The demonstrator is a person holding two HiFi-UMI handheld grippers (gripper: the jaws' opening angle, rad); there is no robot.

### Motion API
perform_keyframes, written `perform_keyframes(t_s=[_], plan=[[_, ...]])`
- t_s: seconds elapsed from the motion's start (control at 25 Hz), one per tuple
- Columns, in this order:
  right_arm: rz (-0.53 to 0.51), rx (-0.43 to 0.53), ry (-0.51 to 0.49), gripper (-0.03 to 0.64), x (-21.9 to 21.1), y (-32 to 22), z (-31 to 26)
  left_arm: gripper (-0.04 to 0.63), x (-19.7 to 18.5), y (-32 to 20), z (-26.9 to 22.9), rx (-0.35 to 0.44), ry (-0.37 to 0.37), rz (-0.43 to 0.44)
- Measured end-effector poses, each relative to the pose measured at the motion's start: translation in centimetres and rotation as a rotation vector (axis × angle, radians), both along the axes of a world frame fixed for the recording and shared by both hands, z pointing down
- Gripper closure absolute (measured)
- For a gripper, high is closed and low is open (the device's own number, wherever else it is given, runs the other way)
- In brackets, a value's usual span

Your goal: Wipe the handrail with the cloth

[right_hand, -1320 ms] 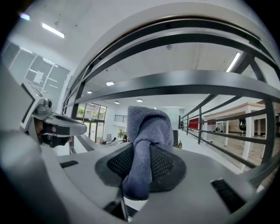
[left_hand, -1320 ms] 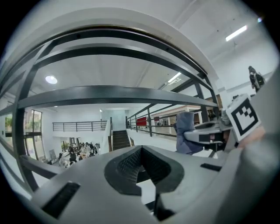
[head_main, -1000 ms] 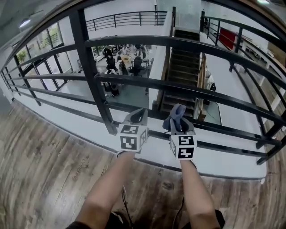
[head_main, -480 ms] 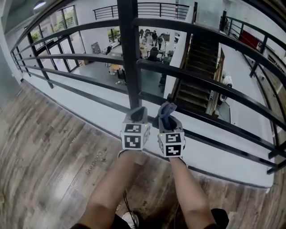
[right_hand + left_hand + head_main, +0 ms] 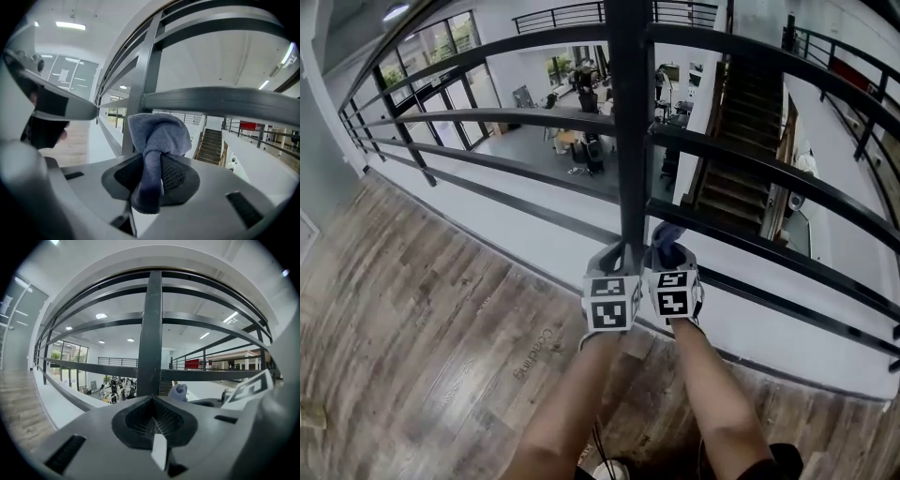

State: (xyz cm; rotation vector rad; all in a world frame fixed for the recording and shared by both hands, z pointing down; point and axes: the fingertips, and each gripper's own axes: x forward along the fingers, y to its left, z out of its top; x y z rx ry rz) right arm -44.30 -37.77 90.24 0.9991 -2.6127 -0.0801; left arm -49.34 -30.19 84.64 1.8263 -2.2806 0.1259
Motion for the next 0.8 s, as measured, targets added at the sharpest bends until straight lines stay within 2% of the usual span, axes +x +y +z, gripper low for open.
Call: perform_keyframes(t_s=[0.24, 0.6, 0.8], plan=[[0.001, -0.006, 0.070, 0.520, -2.0, -1.3, 1.7, 0.597, -0.9, 0.1, 0.2, 0.005, 0.033, -0.012], [-0.018, -0.057, 0.216, 0.522, -2.7, -2.1, 4.7, 0.597, -0.6, -0.3, 1.9, -0.033, 0.049, -0.004], [-0.046, -0.057, 0.273, 0.522, -2.9, -2.4, 5.0, 0.597, 0.5, -0.8, 1.6, -0.033, 0.020, 0.015]])
